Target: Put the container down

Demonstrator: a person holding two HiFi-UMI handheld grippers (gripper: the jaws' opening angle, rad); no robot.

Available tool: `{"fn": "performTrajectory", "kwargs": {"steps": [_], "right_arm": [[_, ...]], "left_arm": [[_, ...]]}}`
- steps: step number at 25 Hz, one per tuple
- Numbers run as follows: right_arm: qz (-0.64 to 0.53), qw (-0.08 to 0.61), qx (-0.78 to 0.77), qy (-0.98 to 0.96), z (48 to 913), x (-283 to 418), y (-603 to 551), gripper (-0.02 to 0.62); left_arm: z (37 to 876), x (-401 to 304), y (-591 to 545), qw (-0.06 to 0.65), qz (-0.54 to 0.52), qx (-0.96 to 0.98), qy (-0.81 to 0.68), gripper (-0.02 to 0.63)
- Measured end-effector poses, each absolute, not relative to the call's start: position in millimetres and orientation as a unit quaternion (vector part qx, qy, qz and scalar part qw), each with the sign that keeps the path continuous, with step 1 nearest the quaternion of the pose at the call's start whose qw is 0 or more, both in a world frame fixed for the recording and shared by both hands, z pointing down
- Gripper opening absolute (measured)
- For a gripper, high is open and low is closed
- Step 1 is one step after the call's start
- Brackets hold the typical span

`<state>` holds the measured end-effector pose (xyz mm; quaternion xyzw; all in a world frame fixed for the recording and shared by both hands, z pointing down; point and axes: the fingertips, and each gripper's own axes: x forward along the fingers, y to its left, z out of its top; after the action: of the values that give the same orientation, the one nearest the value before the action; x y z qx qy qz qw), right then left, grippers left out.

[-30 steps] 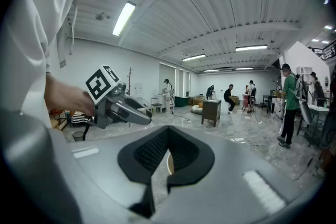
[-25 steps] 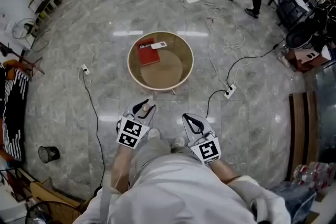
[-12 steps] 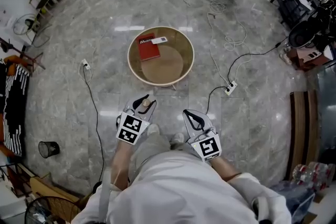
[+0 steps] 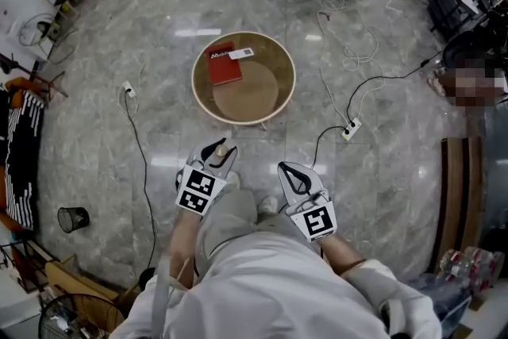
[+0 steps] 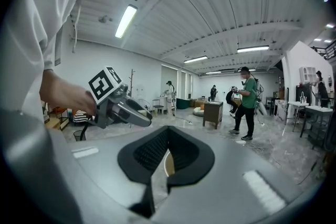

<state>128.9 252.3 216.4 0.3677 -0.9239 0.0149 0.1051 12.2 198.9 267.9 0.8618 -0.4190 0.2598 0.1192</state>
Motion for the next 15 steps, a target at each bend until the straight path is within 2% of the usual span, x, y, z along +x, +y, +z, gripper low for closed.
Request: {"fn": "performTrajectory", "kwargs": {"steps": [15], "right_arm": [[0.005,0.119,0.384,-0.916,236,90,130,0.006]], "left_arm": [[305,-24,89,0.130,0.257,0.868,-0.404,0.133]]}}
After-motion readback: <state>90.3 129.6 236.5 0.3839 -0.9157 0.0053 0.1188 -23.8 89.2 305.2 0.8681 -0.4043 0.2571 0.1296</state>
